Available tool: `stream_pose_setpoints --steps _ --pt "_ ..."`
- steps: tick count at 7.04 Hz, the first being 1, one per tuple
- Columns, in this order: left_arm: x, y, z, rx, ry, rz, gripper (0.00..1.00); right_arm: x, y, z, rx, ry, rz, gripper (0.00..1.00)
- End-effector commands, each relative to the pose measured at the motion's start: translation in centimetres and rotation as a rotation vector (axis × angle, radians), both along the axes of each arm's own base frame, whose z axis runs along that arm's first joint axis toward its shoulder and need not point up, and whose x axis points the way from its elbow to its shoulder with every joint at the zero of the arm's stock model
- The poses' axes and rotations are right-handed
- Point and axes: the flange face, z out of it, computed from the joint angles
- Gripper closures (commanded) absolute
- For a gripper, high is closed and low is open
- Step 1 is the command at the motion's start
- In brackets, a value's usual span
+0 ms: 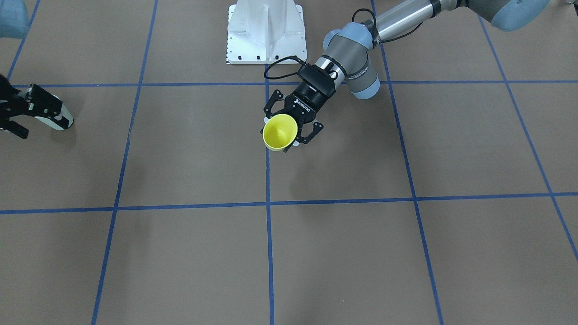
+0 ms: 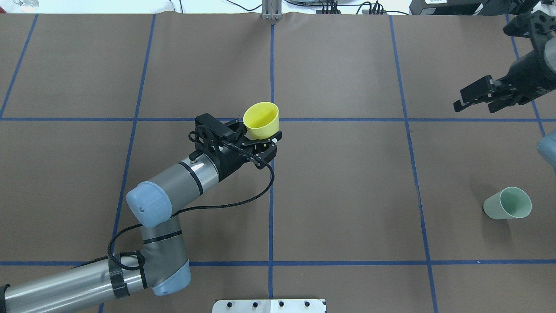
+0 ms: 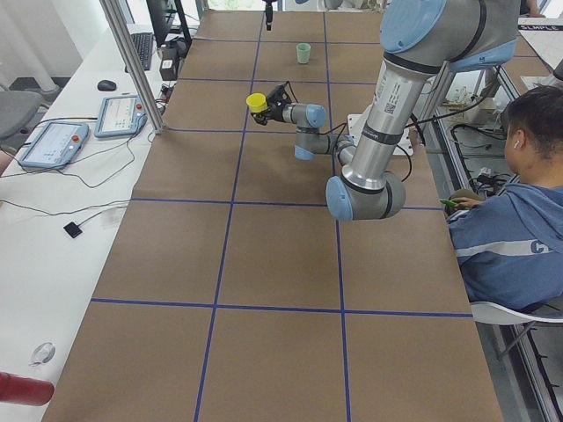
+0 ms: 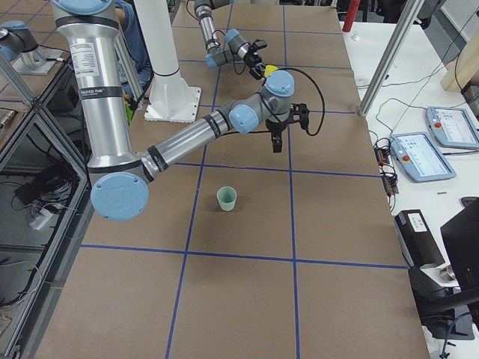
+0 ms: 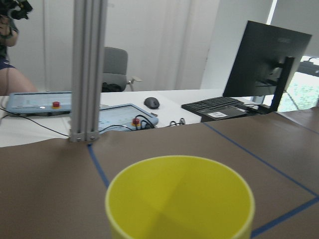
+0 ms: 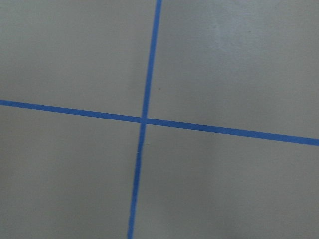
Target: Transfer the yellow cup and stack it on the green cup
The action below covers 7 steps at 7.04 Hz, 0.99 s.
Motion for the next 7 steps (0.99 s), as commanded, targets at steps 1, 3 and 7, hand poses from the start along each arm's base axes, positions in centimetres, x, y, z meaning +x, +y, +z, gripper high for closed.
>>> stream_pose_setpoints --steps 1,3,7 --pt "1.2 1.5 -2.1 0.105 0.006 0.099 0.98 -7.2 1.4 -7.1 -0.063 -0.072 -0.018 0.0" --pt "1.8 2.5 -2.4 0.132 -0.007 0.171 1.0 -12.9 3.1 -10.6 -0.038 -0.099 -0.101 0.0" --pt "3.8 5.0 -2.5 0.122 -0.031 0.213 1.0 -16.0 4.3 -14.8 -0.007 -0.145 -0.156 0.0"
